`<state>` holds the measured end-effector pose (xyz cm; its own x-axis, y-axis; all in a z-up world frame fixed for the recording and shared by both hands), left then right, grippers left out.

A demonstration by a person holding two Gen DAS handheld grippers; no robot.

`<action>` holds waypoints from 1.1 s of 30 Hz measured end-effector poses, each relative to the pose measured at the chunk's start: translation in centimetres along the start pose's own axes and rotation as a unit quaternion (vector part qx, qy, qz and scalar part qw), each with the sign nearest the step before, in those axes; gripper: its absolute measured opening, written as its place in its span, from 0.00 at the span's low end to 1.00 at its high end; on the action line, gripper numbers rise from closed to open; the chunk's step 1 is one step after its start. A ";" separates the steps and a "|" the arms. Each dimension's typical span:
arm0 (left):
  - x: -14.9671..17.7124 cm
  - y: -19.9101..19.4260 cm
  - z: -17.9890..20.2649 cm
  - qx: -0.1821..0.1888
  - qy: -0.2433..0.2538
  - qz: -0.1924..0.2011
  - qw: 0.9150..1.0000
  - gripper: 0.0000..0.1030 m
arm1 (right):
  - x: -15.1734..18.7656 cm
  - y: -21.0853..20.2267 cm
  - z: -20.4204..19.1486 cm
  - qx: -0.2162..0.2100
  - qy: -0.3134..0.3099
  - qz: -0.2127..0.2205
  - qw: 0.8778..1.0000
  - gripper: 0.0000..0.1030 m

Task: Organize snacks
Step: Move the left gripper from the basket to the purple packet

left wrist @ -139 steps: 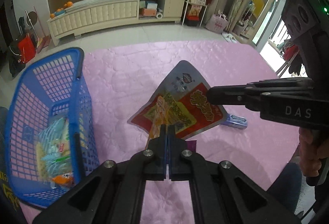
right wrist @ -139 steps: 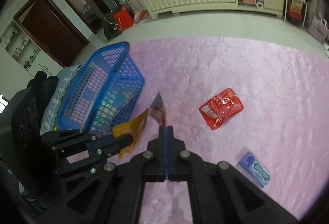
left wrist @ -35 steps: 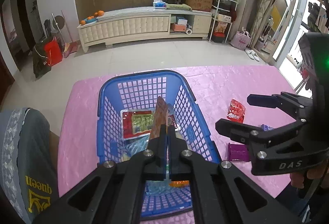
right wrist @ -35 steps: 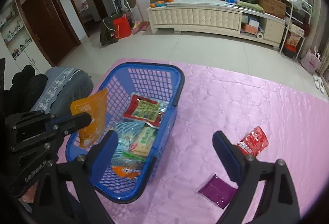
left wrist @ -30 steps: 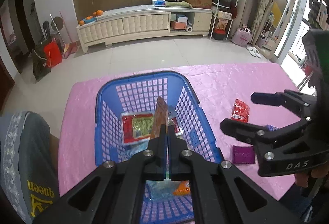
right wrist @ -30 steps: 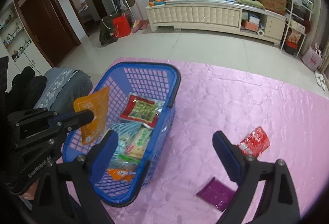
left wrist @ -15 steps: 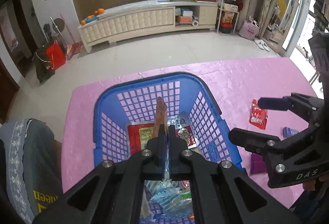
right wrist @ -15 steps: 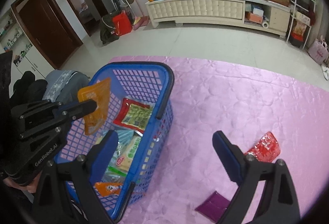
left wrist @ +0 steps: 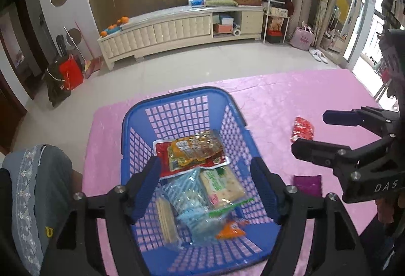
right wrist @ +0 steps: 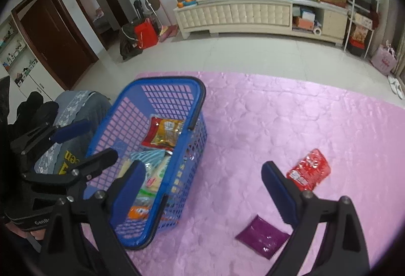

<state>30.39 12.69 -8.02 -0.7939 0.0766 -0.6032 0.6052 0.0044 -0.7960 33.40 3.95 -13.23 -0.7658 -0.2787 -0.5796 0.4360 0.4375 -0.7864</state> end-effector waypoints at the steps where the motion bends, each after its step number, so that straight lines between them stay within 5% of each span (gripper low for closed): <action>1: 0.1 -0.7 0.3 -0.001 0.002 0.005 1.000 0.71 | 0.1 -0.5 0.0 0.000 0.000 0.002 1.000 0.92; 20: 1.9 -8.2 5.0 0.041 -0.043 0.057 0.997 0.74 | 4.7 -8.6 1.7 0.025 0.018 0.023 0.999 0.92; 33: 3.1 -6.7 11.7 0.062 -0.003 0.044 0.997 0.76 | 8.0 -11.7 6.5 0.053 0.044 0.031 0.997 0.92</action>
<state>23.19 1.19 -5.21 -0.7392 0.0647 -0.6704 0.6604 -0.1256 -0.7403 25.25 -8.98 -10.12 -0.7727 -0.1753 -0.6101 0.5273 0.3580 -0.7706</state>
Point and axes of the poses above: each gripper's, at about its wrist camera, not at the fingertips, and y roughly the way its jaws point, z to its right, x to its underside, the point moved 8 cm from there along y, roughly the way its jaws point, and after that the axes turned 2 degrees about -z, right-handed, at the moved point
